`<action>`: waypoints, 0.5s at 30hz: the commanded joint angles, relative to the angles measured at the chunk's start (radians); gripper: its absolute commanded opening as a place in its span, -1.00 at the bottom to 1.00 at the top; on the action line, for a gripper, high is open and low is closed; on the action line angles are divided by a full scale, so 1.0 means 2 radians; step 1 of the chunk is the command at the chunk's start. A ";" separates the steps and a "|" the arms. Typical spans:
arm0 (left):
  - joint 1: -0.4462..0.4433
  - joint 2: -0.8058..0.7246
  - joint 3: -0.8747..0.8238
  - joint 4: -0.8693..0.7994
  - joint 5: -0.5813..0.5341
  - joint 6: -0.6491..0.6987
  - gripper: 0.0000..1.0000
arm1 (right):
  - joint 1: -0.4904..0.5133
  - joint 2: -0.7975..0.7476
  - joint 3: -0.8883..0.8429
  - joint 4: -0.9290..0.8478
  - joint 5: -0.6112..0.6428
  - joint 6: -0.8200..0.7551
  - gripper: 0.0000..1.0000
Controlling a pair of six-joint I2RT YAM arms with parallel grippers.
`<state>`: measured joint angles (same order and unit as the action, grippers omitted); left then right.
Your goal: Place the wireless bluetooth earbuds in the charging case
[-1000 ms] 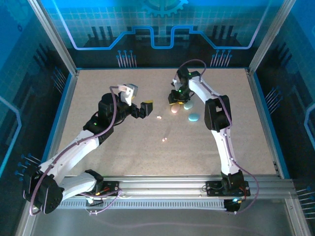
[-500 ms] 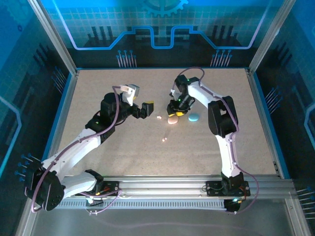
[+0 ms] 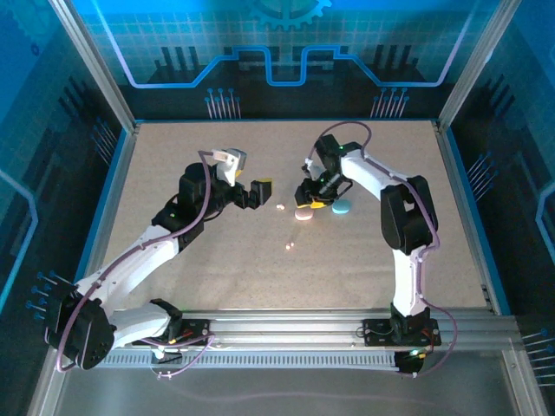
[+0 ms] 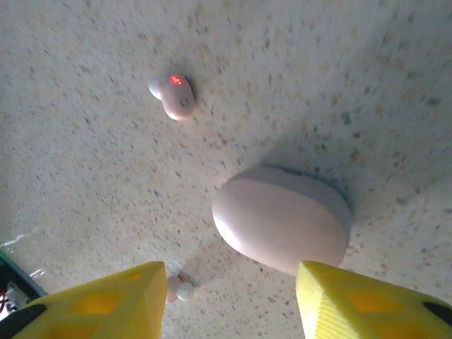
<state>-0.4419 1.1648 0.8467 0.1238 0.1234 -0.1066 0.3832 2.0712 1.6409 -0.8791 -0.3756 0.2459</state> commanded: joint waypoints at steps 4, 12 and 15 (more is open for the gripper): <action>0.004 -0.003 0.013 0.005 0.009 -0.008 0.98 | -0.013 0.030 0.054 0.030 -0.015 -0.001 0.08; 0.004 -0.013 0.012 -0.002 0.004 -0.005 0.98 | -0.012 0.091 0.072 0.041 -0.067 0.016 0.06; 0.004 -0.012 0.011 -0.001 0.003 -0.005 0.98 | -0.012 0.086 0.051 0.040 -0.074 0.009 0.06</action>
<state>-0.4419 1.1641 0.8467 0.1238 0.1246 -0.1066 0.3607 2.2490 1.7634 -0.7906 -0.4728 0.2687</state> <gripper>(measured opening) 0.989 0.531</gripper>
